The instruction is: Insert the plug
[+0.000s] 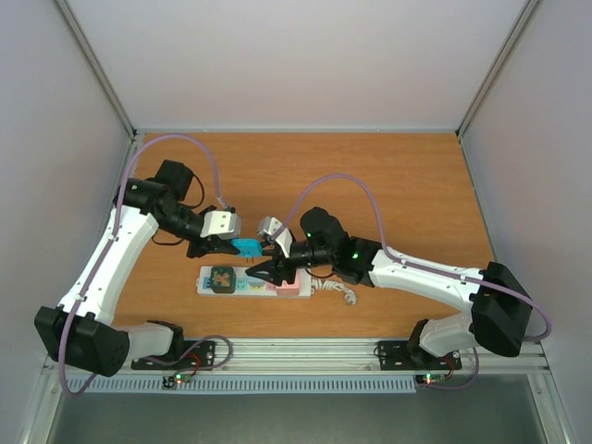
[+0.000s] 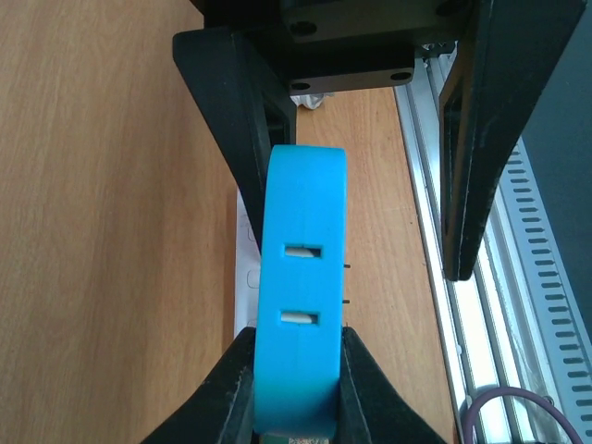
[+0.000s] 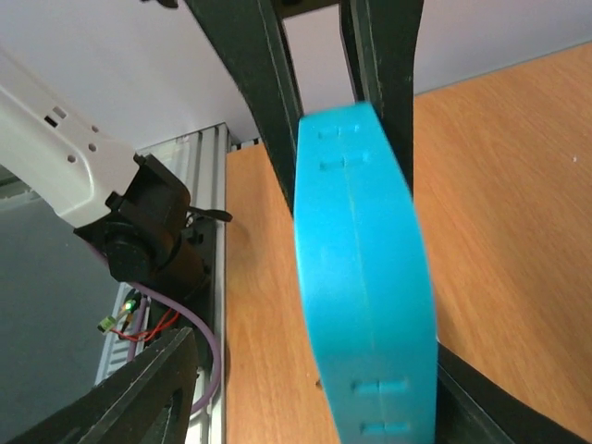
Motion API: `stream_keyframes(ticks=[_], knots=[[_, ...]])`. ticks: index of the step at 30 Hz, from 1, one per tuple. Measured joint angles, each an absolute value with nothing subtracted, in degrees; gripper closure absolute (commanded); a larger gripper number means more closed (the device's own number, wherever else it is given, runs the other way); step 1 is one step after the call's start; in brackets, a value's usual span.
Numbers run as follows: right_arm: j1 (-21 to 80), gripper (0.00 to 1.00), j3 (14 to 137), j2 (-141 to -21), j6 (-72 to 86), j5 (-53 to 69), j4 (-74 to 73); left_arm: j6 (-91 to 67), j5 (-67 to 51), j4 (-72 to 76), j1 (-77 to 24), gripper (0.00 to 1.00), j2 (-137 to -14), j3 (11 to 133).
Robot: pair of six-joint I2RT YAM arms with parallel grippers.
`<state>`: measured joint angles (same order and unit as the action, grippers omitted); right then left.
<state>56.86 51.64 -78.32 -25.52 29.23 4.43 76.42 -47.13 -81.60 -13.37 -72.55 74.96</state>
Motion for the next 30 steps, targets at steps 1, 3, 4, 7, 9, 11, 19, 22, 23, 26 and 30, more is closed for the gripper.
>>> stream_keyframes(ticks=[1,3,4,7,9,11,19,22,23,26,30], knots=[[56.86,0.43,52.40,-78.83,-25.58,29.39,4.05,76.38,-47.13,-81.60,-13.37,0.99,-72.53,74.91],[56.86,0.48,53.54,-79.50,-25.63,29.45,3.55,76.27,-47.07,-81.62,-13.37,0.99,-72.36,74.85],[56.86,0.51,54.24,-79.81,-25.69,29.47,3.22,76.25,-47.09,-81.62,-13.37,0.99,-72.23,74.85],[56.84,0.59,56.12,-80.79,-25.93,29.34,2.76,75.90,-47.05,-81.76,-13.37,0.99,-71.85,74.83],[56.86,0.61,57.04,-81.43,-26.00,29.19,2.31,75.61,-46.92,-81.95,-13.37,0.99,-71.59,74.81],[56.86,0.62,57.21,-81.76,-26.11,29.17,1.98,75.29,-46.74,-82.08,-13.37,0.99,-71.55,74.76],[56.86,0.68,57.89,-82.19,-27.38,28.69,-1.02,74.81,-45.93,-82.35,-13.52,0.99,-71.46,74.39],[56.97,0.66,58.41,-82.63,-27.97,28.25,-2.20,74.52,-45.76,-82.35,-13.52,0.99,-71.44,74.39],[57.12,0.65,58.61,-82.83,-28.27,27.97,-2.72,74.35,-45.71,-82.35,-13.52,0.99,-71.44,74.39],[57.56,0.63,59.07,-83.59,-28.93,27.22,-3.70,73.91,-45.63,-82.35,-13.52,0.99,-71.44,74.39],[57.84,0.62,59.16,-83.74,-29.67,26.30,-4.60,73.89,-45.58,-82.35,-13.52,0.99,-71.42,74.37]])
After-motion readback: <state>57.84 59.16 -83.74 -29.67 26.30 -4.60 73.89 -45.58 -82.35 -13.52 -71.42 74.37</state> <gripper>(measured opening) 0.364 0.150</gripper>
